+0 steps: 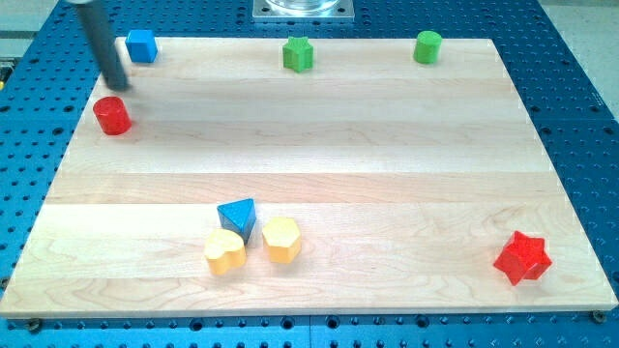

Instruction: Move the cube into the triangle

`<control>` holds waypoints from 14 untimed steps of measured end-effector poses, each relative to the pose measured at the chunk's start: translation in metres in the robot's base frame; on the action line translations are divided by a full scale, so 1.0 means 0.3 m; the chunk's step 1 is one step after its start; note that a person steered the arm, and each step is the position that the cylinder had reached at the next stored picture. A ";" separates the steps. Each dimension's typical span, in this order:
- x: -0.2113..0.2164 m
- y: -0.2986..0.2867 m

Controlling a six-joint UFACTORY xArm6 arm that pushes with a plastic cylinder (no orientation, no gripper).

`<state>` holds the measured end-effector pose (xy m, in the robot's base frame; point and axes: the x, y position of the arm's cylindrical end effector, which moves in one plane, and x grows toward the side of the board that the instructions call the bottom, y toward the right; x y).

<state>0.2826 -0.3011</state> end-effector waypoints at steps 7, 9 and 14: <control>0.319 0.802; 0.205 0.942; 0.642 0.855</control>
<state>0.4752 -0.0445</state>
